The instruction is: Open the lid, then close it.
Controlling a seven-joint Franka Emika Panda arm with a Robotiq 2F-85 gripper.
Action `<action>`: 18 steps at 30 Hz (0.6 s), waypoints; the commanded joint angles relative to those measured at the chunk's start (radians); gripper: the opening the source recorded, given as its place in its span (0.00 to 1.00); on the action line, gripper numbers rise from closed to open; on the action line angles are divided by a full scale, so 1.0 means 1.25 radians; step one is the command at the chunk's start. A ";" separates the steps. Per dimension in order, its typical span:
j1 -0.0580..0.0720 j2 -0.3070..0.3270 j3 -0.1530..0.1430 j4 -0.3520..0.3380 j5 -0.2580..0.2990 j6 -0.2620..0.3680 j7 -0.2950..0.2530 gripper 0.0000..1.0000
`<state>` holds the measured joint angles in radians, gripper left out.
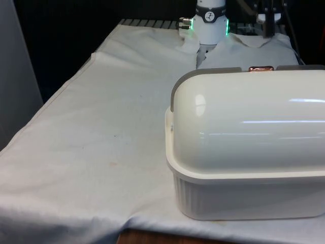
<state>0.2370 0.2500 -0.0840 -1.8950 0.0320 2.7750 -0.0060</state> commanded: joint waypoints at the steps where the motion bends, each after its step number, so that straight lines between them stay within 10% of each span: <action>1: 0.001 -0.005 -0.003 0.003 -0.006 -0.011 0.002 0.00; 18: 0.002 -0.027 -0.005 0.066 -0.020 -0.111 0.003 0.00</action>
<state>0.2370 0.2160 -0.0870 -1.8160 0.0150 2.6490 -0.0060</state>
